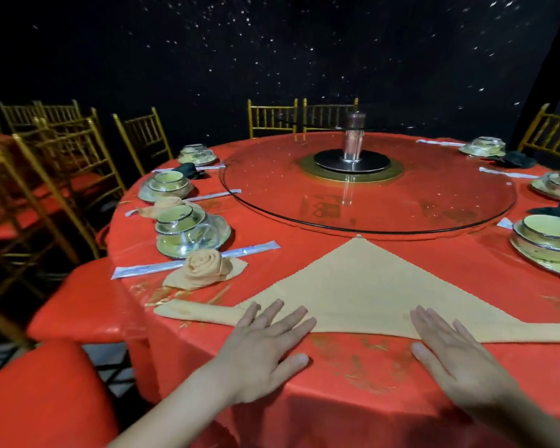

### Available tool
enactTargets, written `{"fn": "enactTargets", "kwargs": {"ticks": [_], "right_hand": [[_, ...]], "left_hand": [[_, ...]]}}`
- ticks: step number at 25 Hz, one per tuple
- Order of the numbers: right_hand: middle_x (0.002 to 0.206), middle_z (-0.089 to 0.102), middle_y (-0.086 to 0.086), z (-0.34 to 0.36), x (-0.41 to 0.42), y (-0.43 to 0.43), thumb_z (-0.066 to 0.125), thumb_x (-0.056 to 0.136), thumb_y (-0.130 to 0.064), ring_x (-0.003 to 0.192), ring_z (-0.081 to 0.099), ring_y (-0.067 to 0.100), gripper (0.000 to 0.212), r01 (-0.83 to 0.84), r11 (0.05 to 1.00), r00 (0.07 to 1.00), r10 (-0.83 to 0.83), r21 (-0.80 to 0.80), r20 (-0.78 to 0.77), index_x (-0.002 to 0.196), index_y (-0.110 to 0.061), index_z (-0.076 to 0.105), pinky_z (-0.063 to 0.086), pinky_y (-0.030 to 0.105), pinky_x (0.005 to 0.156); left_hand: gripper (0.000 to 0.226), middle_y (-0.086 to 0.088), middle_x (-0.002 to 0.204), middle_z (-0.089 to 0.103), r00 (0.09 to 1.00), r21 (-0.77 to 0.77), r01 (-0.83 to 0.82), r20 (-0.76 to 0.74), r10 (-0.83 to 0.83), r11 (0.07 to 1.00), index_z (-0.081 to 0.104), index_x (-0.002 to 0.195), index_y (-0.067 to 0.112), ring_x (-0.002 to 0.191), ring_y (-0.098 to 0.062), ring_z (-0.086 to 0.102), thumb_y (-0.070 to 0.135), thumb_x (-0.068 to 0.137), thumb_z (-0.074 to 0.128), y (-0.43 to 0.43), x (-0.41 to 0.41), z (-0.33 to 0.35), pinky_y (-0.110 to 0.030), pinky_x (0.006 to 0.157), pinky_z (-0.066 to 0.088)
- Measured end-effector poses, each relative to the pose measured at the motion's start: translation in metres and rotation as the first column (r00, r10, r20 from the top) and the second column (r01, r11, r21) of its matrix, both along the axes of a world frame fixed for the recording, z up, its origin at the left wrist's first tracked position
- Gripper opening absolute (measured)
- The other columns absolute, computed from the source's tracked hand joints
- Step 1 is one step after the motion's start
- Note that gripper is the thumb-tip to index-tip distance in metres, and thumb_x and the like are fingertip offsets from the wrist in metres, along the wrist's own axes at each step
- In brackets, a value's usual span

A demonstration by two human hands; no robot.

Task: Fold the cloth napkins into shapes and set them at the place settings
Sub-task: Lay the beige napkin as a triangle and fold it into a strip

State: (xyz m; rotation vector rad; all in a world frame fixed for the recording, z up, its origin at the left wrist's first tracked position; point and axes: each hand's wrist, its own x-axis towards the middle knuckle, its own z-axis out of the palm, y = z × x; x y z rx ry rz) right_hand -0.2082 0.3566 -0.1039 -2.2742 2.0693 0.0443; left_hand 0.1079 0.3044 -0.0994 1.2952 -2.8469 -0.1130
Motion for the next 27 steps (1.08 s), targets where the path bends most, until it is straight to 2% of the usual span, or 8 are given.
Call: {"fn": "enactTargets", "kwargs": {"ticks": [3, 8, 13, 15, 18, 22, 25, 27], "right_hand": [[0.143, -0.023, -0.019, -0.001, -0.003, -0.003, -0.046, 0.038, -0.076, 0.121, -0.037, -0.011, 0.11, 0.0, 1.0, 1.0, 0.0, 0.014, -0.001, 0.133, -0.024, -0.028, -0.025, 0.012, 0.1], [0.142, -0.021, -0.021, -0.004, 0.0, -0.005, -0.027, 0.054, -0.073, 0.097, -0.045, -0.03, 0.093, 0.043, 0.998, 0.998, -0.045, 0.048, 0.042, 0.136, -0.028, -0.022, -0.018, 0.014, 0.104], [0.142, -0.016, -0.022, -0.008, -0.004, -0.009, -0.034, 0.044, -0.084, 0.107, -0.037, -0.03, 0.104, 0.069, 0.998, 0.994, -0.068, 0.002, 0.082, 0.133, -0.033, -0.017, -0.011, 0.017, 0.107], [0.141, -0.013, -0.024, -0.003, -0.003, -0.007, -0.029, 0.048, -0.086, 0.124, -0.025, -0.019, 0.104, 0.034, 0.997, 0.998, -0.031, -0.067, 0.047, 0.137, -0.032, -0.017, -0.011, 0.014, 0.106], [0.149, 0.016, -0.023, 0.01, -0.001, -0.004, 0.022, 0.09, -0.063, 0.141, 0.013, -0.002, 0.061, -0.008, 0.986, 0.996, 0.023, -0.167, 0.087, 0.145, -0.036, 0.019, 0.012, 0.012, 0.108], [0.118, 0.063, -0.018, 0.017, -0.002, -0.004, 0.044, 0.095, -0.044, 0.108, 0.06, 0.01, 0.025, 0.043, 0.952, 0.995, -0.013, -0.302, 0.099, 0.111, -0.033, 0.06, 0.049, 0.029, 0.085], [0.092, 0.069, -0.014, 0.015, -0.007, -0.006, 0.039, 0.091, -0.045, 0.087, 0.067, 0.011, 0.033, -0.028, 0.917, 0.99, 0.082, -0.398, 0.118, 0.086, -0.028, 0.067, 0.055, 0.027, 0.07], [0.084, 0.065, -0.014, 0.016, -0.008, -0.004, 0.039, 0.09, -0.043, 0.079, 0.064, 0.011, 0.032, -0.077, 0.914, 0.986, 0.13, -0.397, 0.108, 0.081, -0.028, 0.065, 0.053, 0.026, 0.067]], "left_hand": [[0.065, 0.027, 0.153, -0.008, 1.0, -0.004, 0.007, 0.01, -0.006, 1.0, -0.003, 0.145, 0.048, 0.144, -0.012, -0.016, 0.068, 0.084, -0.001, -0.004, 0.024, -0.001, -0.046, 0.115, -0.014], [0.065, 0.025, 0.154, -0.003, 0.998, -0.025, 0.056, -0.01, -0.056, 0.998, 0.0, 0.147, 0.045, 0.143, -0.007, -0.016, 0.068, 0.087, 0.0, -0.013, 0.058, -0.004, -0.041, 0.112, -0.015], [0.067, 0.021, 0.155, 0.006, 0.993, -0.023, 0.006, -0.12, -0.009, 1.0, 0.011, 0.149, 0.037, 0.142, 0.001, -0.008, 0.066, 0.089, 0.001, -0.021, 0.095, -0.011, -0.025, 0.114, -0.011], [0.073, 0.019, 0.153, 0.019, 0.97, 0.013, -0.051, -0.239, 0.053, 0.999, 0.028, 0.145, 0.035, 0.142, 0.003, 0.004, 0.069, 0.087, 0.001, -0.025, 0.096, -0.013, -0.026, 0.117, 0.001], [0.072, 0.008, 0.135, 0.053, 0.943, -0.086, -0.095, -0.327, 0.062, 0.992, 0.061, 0.123, 0.028, 0.127, -0.011, 0.046, 0.07, 0.089, 0.013, -0.034, 0.088, -0.014, -0.037, 0.105, 0.04], [0.059, 0.009, 0.094, 0.063, 0.92, -0.339, -0.06, -0.383, -0.08, 0.939, 0.073, 0.093, 0.022, 0.084, -0.016, 0.063, 0.059, 0.095, 0.027, -0.046, 0.08, -0.017, -0.032, 0.07, 0.055], [0.059, 0.012, 0.085, 0.066, 0.937, -0.407, -0.084, -0.342, -0.067, 0.91, 0.073, 0.084, 0.023, 0.075, -0.016, 0.064, 0.059, 0.094, 0.026, -0.052, 0.08, -0.014, -0.03, 0.063, 0.053], [0.042, 0.013, 0.082, 0.068, 0.931, -0.333, -0.136, -0.364, 0.006, 0.933, 0.069, 0.081, 0.028, 0.074, -0.019, 0.066, 0.055, 0.087, 0.038, -0.056, 0.083, -0.014, -0.033, 0.062, 0.052]]}}
